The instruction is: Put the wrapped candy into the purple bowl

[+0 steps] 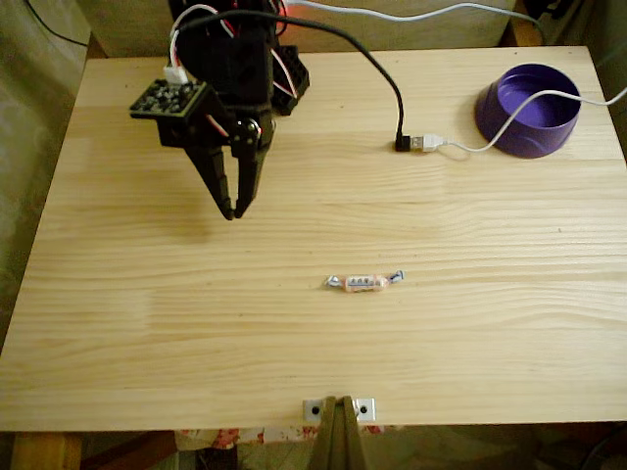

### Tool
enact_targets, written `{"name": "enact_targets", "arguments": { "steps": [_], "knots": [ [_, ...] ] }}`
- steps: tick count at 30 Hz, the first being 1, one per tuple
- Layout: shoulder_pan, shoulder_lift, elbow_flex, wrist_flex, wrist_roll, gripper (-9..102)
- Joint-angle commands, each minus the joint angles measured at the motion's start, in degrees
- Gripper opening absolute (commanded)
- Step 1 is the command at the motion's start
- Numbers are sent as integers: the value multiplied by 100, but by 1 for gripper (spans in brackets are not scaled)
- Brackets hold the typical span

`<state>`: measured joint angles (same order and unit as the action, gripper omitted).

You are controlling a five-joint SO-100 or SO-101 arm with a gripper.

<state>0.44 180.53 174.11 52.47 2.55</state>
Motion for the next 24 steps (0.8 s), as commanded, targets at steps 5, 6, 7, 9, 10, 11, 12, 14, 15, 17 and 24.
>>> {"name": "enact_targets", "arguments": {
  "steps": [5,6,7,9,10,11,12,14,15,17,24],
  "knots": [
    [220,35,-105,-158,237,0],
    [246,35,-105,-158,264,0],
    [264,35,-105,-158,281,0],
    [290,35,-105,-158,308,0],
    [316,35,-105,-185,360,0],
    [334,35,-97,-202,396,0],
    [334,35,-97,-220,413,0],
    [334,35,-88,-246,448,0],
    [334,35,-88,-246,457,0],
    [343,35,-105,-264,457,0],
    [149,35,-229,-475,202,0]
  ]
}}
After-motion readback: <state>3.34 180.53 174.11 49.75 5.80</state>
